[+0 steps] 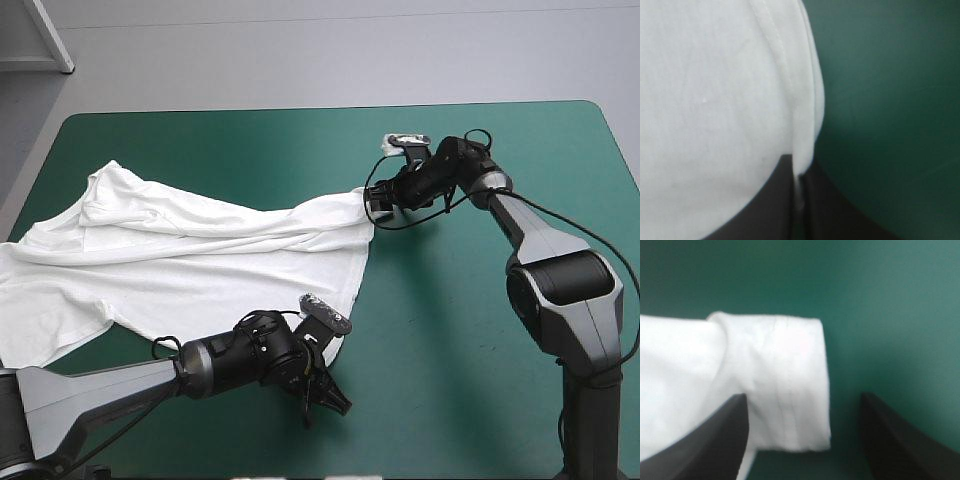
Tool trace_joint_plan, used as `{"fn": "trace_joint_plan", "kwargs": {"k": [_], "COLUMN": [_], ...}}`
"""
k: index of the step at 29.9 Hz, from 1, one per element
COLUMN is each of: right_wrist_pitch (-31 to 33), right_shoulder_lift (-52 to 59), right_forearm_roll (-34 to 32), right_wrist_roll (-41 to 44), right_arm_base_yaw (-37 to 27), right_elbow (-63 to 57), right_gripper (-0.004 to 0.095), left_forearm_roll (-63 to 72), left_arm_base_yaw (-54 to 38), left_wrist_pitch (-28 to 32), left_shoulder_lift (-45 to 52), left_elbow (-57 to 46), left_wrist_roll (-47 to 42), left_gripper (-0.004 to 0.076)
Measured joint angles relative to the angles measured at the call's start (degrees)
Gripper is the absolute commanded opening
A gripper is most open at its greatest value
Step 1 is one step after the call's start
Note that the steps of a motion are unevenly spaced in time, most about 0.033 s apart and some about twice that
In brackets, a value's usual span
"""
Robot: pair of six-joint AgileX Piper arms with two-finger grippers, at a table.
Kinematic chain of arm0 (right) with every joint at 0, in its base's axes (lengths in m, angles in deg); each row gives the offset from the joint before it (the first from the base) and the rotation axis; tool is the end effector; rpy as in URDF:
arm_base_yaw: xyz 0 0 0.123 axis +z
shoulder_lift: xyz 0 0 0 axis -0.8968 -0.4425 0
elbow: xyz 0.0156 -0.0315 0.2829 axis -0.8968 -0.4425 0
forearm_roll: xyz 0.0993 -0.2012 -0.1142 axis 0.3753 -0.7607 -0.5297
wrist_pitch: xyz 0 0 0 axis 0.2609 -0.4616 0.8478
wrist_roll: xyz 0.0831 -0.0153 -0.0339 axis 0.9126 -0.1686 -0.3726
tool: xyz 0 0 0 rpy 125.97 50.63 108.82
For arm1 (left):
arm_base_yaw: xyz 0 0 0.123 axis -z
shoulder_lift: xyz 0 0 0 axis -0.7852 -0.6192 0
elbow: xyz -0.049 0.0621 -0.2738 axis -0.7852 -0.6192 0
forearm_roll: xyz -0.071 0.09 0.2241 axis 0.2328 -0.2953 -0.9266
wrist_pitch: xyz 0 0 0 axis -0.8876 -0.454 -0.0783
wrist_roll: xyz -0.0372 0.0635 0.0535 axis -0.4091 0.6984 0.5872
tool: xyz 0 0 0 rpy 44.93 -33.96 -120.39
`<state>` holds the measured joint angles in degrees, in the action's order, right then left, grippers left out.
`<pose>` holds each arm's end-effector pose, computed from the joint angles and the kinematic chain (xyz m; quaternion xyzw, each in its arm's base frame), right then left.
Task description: Fold the cloth
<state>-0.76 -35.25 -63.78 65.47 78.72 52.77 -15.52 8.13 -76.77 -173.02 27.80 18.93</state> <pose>0.4611 0.1523 0.2180 -0.1465 0.9418 0.1866 0.2381 0.1472 -0.2460 0.1969 0.3417 0.9333 -0.0526 0.0968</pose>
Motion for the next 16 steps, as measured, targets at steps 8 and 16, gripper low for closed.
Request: {"fn": "trace_joint_plan", "kwargs": {"k": [8, 16], "right_wrist_pitch": [-0.42, 2.3], "right_shoulder_lift": [-0.82, 0.76], "right_forearm_roll": [0.06, -3.11], "right_wrist_roll": [0.01, 1.6], "right_arm_base_yaw": [2.28, 2.28], "right_elbow": [0.52, 1.17], "right_gripper": [0.0019, -0.0017], "left_forearm_roll": [0.0, -0.12], "left_arm_base_yaw": [0.0, 0.0], "left_wrist_pitch": [0.04, 0.11], "left_shoulder_lift": [0.0, 0.05], "left_elbow": [-0.07, -0.07], "left_wrist_roll": [-0.57, -1.2], "left_gripper": [-0.001, -0.001]}}
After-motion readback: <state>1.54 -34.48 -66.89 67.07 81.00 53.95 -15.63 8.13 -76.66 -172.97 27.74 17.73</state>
